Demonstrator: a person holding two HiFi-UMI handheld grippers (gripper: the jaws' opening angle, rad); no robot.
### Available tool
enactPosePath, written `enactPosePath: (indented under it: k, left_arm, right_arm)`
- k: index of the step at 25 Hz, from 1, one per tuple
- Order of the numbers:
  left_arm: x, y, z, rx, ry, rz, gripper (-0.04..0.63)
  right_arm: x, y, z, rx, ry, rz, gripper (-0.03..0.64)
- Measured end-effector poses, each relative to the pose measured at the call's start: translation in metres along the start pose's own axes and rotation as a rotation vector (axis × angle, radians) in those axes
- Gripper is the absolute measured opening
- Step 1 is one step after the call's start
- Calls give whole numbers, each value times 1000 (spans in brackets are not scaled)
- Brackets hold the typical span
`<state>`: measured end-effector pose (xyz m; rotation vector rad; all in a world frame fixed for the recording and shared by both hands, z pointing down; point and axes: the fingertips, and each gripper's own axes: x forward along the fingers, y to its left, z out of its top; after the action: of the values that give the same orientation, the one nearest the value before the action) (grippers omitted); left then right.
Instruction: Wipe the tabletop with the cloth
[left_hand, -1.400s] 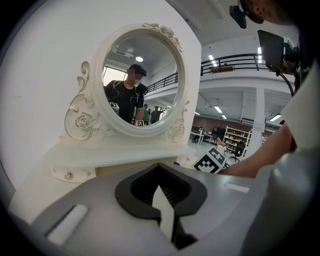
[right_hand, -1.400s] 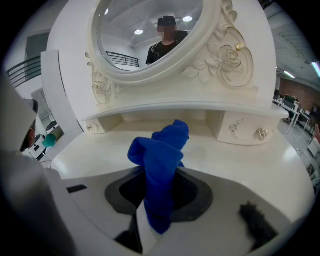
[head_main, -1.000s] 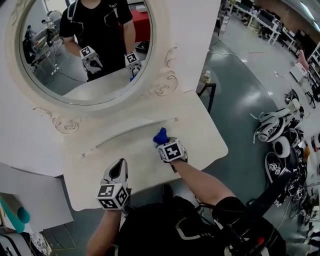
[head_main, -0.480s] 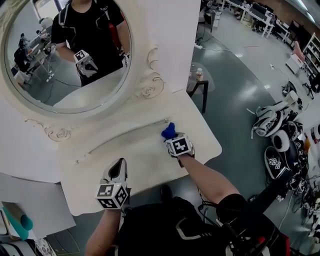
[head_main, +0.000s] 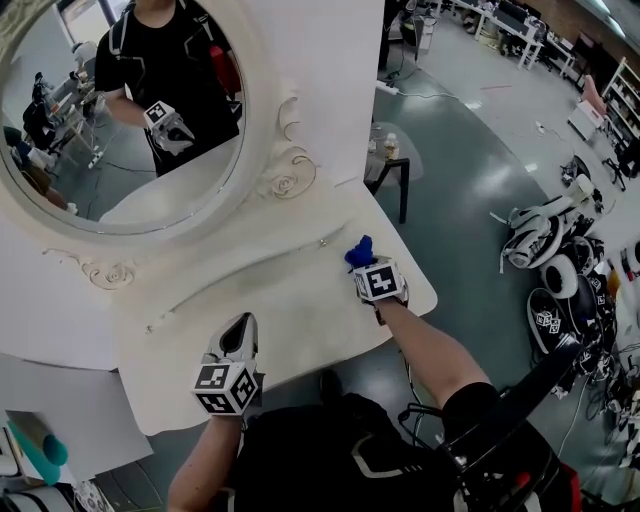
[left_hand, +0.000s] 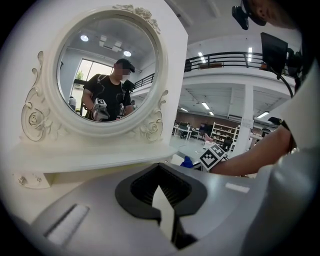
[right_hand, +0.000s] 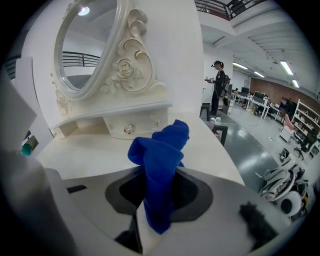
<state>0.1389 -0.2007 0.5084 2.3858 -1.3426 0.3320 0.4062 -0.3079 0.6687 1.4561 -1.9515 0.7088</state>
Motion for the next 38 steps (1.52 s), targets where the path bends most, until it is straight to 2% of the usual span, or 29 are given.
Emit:
enactPosePath:
  k: [10,26,33,38]
  left_arm:
    - [10,-9,-2,18,17,-15,9]
    - [16,-9,-3,17,40,-26,9]
    - [2,2,1,0,21,-7,9]
    - [-16,23,4,-27,-8,5,9]
  right_arm:
    - [-13,-83,-8,41,-2,-152,123]
    - [-28,-146,-19,168,-5,-246,126]
    - [-43,-165,-22,182,-1,-308,126]
    - [-63,-125,9,141,-91,-275,126]
